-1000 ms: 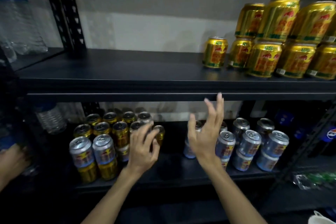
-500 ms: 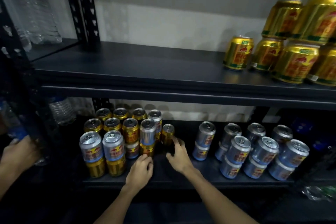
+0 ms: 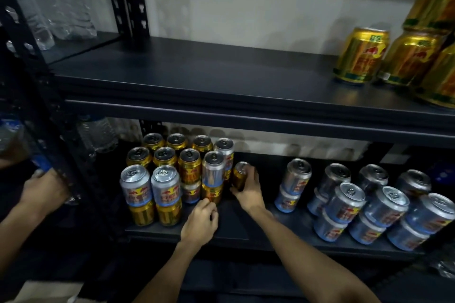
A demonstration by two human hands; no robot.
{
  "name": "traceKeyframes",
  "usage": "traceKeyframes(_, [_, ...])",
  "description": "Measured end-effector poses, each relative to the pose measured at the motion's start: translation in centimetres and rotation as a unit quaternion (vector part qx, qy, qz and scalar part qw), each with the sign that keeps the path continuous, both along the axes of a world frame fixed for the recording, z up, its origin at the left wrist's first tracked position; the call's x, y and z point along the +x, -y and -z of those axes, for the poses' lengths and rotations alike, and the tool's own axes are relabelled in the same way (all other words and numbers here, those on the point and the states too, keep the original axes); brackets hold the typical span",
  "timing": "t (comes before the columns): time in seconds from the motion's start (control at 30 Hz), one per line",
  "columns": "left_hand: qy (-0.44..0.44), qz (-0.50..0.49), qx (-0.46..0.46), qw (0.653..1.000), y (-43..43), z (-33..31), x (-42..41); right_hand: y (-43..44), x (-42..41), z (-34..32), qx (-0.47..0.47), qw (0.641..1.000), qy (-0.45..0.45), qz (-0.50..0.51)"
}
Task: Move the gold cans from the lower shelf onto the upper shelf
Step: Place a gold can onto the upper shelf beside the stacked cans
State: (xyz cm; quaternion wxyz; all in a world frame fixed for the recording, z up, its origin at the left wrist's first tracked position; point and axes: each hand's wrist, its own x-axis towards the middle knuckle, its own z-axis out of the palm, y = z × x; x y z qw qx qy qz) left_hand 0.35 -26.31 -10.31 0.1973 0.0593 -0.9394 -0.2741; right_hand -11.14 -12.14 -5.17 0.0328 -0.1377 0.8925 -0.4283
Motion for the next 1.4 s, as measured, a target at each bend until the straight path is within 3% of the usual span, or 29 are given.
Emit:
traceKeyframes(0.5, [-0.015,0.005,-0.019,1.0,-0.1,0.2,0.1,-2.2,1.7,0.1,0.022,0.996,-0.079,-0.032])
traceKeyframes(0.8, [-0.029,0.031,-0.004,0.999,-0.6,-1.8,0.7,-6.0,5.4,-6.0,0.008,0.992,-0.105,-0.062])
traceKeyframes(0.93, [-0.224,0.083,0.008,0.971,-3.1,-7.8,3.5,-9.7,9.2,-11.6,-0.034,0.977,-0.16,-0.136])
traceKeyframes(1.1, [-0.49,0.112,-0.014,0.864,-5.6,-21.9,5.3,-13.1,14.5,-21.7,-0.105,0.935,-0.291,-0.171])
traceKeyframes(1.23, [-0.584,0.106,-0.043,0.804,-6.7,-34.0,6.8,-14.6,15.9,-29.9,-0.186,0.883,-0.406,-0.144])
traceKeyframes(1.3, [-0.552,0.086,-0.011,0.829,-6.4,-38.1,5.9,-15.1,15.4,-33.9,-0.194,0.865,-0.447,-0.119])
traceKeyframes(1.4, [-0.392,0.028,0.042,0.919,-5.4,-42.0,2.6,-15.1,13.5,-38.9,-0.221,0.852,-0.474,-0.042])
